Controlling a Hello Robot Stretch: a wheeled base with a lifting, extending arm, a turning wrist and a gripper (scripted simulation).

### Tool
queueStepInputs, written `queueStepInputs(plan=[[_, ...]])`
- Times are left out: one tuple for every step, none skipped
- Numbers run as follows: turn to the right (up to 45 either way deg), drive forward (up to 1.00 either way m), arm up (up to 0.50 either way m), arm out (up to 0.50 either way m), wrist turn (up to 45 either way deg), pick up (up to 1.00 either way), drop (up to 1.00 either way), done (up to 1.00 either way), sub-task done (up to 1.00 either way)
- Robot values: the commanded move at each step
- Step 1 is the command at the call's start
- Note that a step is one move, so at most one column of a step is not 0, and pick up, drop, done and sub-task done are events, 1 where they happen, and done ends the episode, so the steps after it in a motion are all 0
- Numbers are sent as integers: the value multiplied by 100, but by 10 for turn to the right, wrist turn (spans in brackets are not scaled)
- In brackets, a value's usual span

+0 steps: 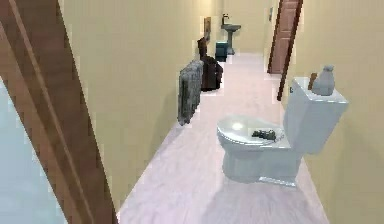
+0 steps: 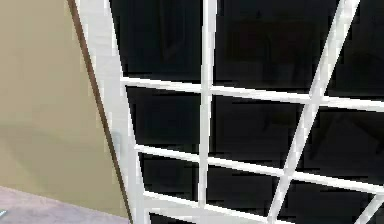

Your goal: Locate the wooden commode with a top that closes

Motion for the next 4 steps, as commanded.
queueStepInputs(plan=[[30, 0, 0, 0, 0, 0, 0, 0, 0], [150, 0, 0, 0, 0, 0, 0, 0, 0], [0, 15, 0, 0, 0, 0, 0, 0, 0], [-30, 0, 0, 0, 0, 0, 0, 0, 0]])
